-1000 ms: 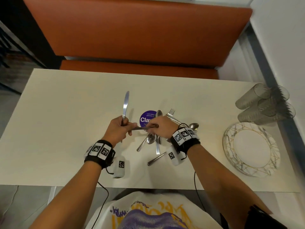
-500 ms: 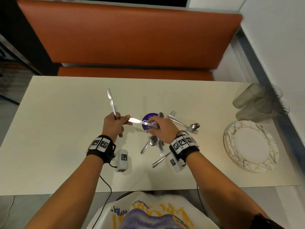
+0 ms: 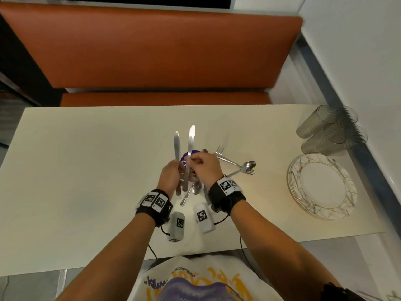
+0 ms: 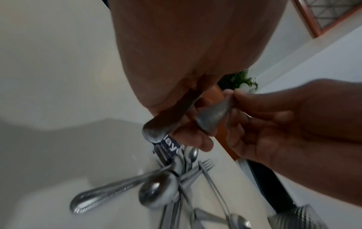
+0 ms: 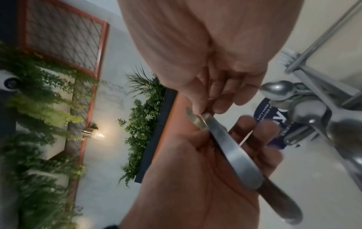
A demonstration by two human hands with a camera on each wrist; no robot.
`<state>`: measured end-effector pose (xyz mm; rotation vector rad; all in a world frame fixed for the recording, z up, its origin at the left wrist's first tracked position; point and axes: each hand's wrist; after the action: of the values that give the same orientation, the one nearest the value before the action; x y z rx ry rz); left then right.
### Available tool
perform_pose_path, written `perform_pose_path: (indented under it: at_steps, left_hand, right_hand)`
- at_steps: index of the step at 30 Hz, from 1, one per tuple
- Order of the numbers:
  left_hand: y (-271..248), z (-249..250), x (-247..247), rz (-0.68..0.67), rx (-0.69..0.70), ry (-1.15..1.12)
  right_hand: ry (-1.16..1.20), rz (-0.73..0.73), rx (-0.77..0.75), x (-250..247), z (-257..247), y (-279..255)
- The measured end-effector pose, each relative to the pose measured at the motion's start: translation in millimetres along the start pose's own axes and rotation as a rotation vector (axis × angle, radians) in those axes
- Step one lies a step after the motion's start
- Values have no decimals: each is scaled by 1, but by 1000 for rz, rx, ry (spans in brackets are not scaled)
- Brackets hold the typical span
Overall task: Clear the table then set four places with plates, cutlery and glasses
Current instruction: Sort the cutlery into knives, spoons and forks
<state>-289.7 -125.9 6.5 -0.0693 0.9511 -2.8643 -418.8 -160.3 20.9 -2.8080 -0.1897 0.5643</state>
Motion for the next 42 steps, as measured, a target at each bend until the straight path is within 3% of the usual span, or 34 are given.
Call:
perform_pose_path:
  at_steps: [4,10,17,27,30,42]
  left_hand:
    - [-5,-14,13,-16,-27,-41]
    - [-9,-25,8,-17,-141,-23]
    - [-5,-33,16,-69,-98,-54]
    - [-1,-37,42,-92,-206,-77]
    - [-4,-40,49,-120,-216,-49]
    - [-2,-67,93,-185,-291,102]
  right_hand:
    - [9,39,71,11,16,-2]
    - [-210,17,-32,8,32,-2]
    - [-38,148,0,-29,30,33]
    - [-86,2,-40,-44,49,30]
    - [51,-53,10,-55,57,24]
    - [137,-207,204,-95,108,24]
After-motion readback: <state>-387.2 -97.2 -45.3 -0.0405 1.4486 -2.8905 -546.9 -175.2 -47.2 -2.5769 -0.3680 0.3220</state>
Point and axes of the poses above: each hand's wrist, its own y-axis towards the middle knuckle, its own x-axis out of the palm, z = x × y
